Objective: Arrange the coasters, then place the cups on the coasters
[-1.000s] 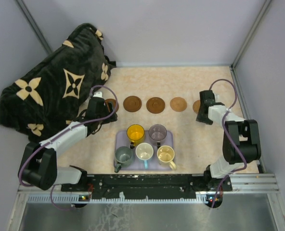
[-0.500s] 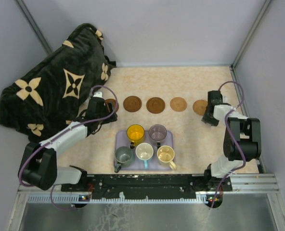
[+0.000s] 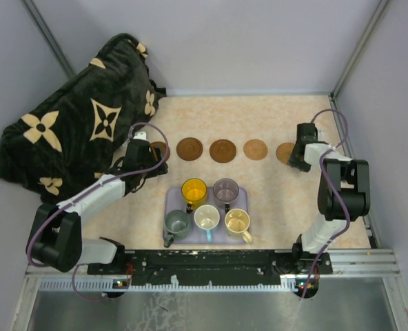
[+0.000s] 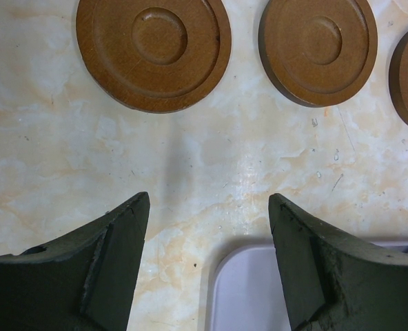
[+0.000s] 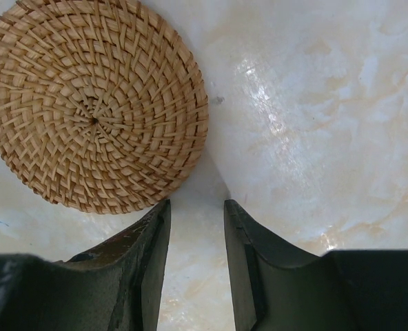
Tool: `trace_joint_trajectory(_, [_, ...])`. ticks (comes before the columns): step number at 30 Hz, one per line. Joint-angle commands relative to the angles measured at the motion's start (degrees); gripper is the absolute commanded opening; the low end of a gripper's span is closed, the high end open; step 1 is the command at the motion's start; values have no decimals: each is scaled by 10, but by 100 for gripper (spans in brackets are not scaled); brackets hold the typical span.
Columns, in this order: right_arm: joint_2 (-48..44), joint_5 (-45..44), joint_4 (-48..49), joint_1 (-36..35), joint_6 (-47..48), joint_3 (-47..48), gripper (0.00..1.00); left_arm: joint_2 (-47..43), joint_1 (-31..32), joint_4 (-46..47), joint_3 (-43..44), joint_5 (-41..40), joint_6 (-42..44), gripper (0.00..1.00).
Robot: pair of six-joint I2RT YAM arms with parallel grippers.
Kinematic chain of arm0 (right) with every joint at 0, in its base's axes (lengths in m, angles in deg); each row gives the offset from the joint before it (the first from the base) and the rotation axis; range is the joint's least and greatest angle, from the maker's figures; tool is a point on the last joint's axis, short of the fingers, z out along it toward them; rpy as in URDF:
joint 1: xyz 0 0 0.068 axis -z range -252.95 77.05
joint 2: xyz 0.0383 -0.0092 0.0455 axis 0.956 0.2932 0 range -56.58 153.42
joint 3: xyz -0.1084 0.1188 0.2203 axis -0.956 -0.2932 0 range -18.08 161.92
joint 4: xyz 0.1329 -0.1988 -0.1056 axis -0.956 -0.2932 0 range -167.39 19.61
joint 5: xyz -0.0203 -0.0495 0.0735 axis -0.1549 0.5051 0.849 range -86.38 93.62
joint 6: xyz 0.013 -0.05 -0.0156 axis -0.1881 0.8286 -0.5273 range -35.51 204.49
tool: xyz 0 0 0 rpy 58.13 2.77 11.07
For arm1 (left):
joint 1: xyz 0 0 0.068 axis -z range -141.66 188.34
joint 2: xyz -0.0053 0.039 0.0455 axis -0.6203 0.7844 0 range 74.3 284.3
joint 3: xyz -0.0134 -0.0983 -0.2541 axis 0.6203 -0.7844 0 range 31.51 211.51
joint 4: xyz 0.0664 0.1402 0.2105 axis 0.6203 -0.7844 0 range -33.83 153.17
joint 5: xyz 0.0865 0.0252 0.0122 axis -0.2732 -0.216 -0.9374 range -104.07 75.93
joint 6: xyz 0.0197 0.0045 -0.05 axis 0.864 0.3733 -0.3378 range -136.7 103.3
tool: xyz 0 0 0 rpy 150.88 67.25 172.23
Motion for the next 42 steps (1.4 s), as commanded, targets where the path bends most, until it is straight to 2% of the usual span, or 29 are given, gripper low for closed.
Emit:
trace_joint_trajectory(1, [33,0,2,4,-1,-1,38,5,2,-3,12,-11,8,76])
trace_joint_trajectory(16, [64,2,8,4,1,20,38,6,2,-7,10,-12,6,76])
trace_joint_trajectory(27, [33,-3,0,4,-3,-3,38,11,2,-4,12,-8,5,76])
trace_joint_trajectory(36, [-111,26,-9,-7,-14,-89,40,-22,1,-3,21,-28,15,76])
trace_joint_trajectory(42, [-251,71,-32,-20,-10,-123,43,-60,1,-46,50,-59,29,77])
